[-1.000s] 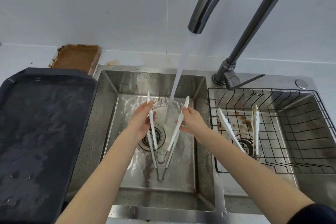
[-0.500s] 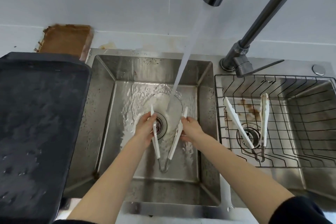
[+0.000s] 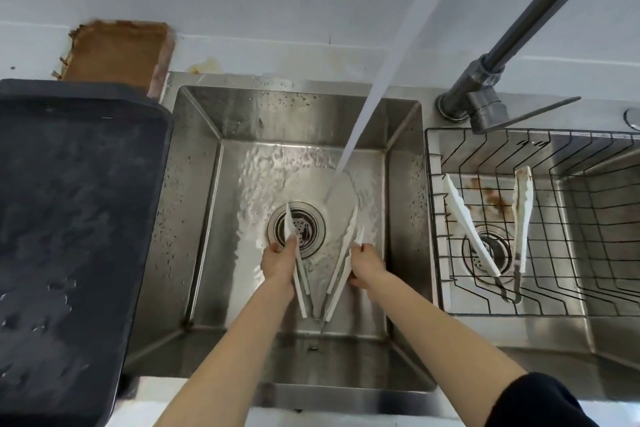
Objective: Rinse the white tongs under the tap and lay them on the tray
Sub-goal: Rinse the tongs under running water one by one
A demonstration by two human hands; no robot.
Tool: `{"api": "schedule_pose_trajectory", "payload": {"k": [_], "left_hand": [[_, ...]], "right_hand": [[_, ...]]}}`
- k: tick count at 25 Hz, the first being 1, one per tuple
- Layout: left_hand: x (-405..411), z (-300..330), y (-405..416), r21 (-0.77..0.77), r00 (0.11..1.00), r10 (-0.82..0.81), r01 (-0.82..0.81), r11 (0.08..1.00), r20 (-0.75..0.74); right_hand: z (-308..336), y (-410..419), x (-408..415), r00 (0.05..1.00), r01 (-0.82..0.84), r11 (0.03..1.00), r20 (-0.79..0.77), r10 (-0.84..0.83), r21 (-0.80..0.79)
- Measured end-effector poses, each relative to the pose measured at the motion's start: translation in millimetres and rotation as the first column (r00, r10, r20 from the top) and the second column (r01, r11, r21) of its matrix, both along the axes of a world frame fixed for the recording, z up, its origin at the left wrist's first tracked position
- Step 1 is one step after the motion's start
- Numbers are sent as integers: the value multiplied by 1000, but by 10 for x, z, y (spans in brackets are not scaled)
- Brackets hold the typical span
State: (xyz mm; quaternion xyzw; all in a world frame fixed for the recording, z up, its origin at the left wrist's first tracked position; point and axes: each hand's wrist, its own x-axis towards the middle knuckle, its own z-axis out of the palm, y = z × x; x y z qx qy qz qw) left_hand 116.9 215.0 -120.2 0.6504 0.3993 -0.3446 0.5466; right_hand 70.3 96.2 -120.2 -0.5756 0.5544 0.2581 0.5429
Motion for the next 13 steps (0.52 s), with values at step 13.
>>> {"api": "schedule_pose_trajectory", "payload": {"k": [13], "left_hand": [[32, -101, 19, -20, 998, -55, 55, 998, -18]], "right_hand": [[-80, 17, -13, 993, -119, 976, -8, 120, -182]]}}
